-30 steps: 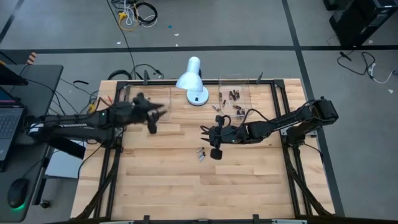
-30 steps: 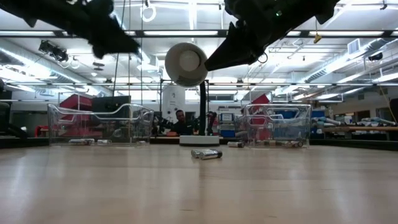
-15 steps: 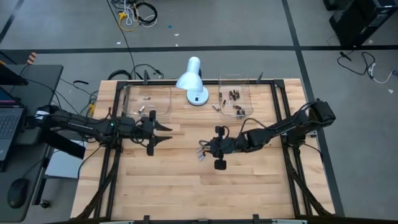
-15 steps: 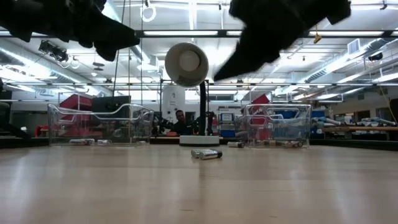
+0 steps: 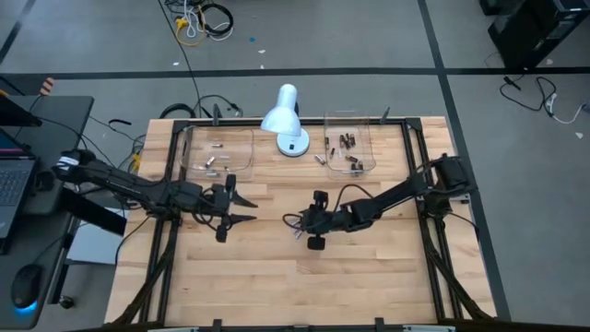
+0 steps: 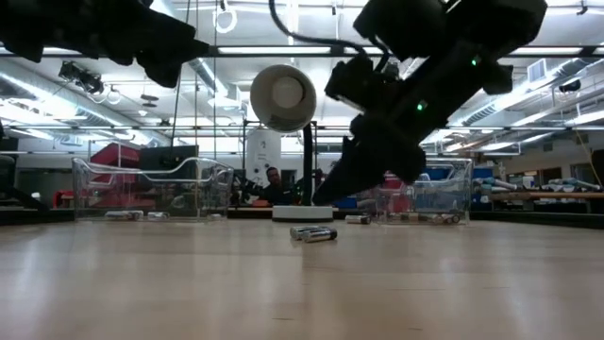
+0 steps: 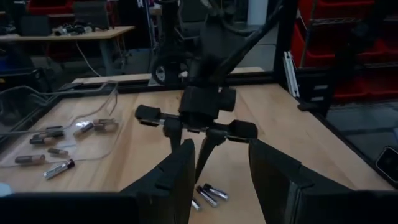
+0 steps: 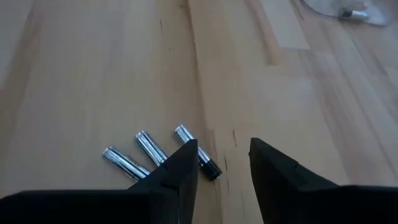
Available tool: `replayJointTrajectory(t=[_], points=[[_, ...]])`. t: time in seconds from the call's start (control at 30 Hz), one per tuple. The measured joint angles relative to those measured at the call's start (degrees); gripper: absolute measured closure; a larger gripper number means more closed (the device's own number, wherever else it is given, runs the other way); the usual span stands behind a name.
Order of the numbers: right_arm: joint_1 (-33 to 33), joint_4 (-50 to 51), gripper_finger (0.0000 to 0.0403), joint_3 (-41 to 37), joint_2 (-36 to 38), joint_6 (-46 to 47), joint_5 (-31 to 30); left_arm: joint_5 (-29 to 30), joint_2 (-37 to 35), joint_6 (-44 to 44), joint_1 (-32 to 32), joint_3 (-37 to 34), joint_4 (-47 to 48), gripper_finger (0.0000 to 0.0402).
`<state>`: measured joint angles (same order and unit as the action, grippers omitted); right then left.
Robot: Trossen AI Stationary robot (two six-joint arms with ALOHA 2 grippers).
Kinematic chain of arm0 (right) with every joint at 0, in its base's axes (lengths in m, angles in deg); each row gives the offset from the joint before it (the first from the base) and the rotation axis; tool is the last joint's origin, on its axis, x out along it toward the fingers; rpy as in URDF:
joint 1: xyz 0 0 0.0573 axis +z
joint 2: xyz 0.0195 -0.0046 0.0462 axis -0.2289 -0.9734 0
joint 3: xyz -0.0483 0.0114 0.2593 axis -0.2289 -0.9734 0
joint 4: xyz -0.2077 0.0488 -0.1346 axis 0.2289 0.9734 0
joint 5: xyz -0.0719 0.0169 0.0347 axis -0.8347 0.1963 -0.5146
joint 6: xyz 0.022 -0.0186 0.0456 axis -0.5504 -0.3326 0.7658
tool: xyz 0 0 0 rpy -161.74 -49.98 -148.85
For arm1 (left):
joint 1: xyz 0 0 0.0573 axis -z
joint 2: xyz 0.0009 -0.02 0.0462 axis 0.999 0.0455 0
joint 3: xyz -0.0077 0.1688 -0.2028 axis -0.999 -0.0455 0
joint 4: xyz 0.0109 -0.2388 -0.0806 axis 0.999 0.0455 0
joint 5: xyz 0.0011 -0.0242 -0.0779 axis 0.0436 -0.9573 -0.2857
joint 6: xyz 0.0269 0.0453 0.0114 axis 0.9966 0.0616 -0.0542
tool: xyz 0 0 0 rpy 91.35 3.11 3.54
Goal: Sort batteries
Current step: Put the silver battery in the transparent bin
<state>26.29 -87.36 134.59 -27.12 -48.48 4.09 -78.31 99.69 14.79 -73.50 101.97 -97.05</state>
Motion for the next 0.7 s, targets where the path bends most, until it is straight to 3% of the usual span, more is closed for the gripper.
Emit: replayJointTrajectory(t=[0.3,0.7], points=[[-2.12,-0.72,0.0258,0.06,-2.58,-0.74,4.32,-0.02,2.68,0.17,0.76,0.04,0.10,0.0254],[-3.67,-2.73,0.0266,0.22,-5.73,-0.56,7.52,0.02,6.09,0.24,0.79,0.04,-0.03,0.0254]])
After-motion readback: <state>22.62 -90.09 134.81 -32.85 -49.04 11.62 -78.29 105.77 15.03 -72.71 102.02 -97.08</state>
